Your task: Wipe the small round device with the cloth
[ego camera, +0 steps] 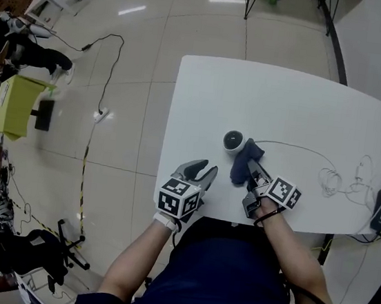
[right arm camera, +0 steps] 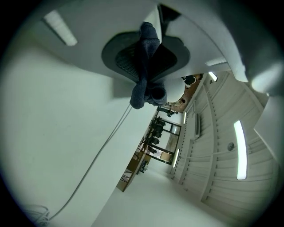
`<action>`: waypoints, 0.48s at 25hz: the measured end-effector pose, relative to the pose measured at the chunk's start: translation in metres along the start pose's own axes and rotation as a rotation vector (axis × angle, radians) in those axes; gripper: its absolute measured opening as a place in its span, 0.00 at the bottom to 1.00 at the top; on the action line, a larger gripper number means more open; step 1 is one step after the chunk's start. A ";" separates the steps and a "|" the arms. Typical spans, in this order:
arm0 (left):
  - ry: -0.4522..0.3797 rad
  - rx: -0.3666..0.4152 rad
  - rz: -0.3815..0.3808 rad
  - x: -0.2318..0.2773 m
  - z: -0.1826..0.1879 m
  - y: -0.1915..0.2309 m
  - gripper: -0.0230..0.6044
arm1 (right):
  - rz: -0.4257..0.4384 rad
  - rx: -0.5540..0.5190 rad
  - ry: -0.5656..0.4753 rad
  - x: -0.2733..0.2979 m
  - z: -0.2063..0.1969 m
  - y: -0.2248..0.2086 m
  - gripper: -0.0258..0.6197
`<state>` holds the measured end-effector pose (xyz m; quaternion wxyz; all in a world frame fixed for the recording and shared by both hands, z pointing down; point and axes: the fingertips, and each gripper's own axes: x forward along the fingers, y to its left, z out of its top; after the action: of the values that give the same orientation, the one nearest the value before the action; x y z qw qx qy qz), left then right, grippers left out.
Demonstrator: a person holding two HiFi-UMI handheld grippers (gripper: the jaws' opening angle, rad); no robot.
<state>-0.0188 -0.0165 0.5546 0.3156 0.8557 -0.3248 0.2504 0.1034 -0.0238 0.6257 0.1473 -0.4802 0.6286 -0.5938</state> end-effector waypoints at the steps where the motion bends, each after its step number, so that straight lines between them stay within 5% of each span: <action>1: -0.003 -0.008 0.005 -0.002 -0.001 0.001 0.25 | -0.010 0.000 0.005 0.000 0.000 -0.003 0.13; 6: -0.043 -0.056 0.018 0.001 -0.004 0.000 0.25 | -0.021 -0.010 0.018 -0.011 0.010 -0.008 0.13; 12: -0.115 -0.098 -0.001 0.007 0.006 -0.005 0.25 | 0.033 -0.197 -0.038 -0.026 0.052 0.054 0.13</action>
<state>-0.0093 -0.0205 0.5536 0.3378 0.8524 -0.3538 0.1847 0.1324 -0.0440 0.5543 0.1211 -0.4931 0.6890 -0.5172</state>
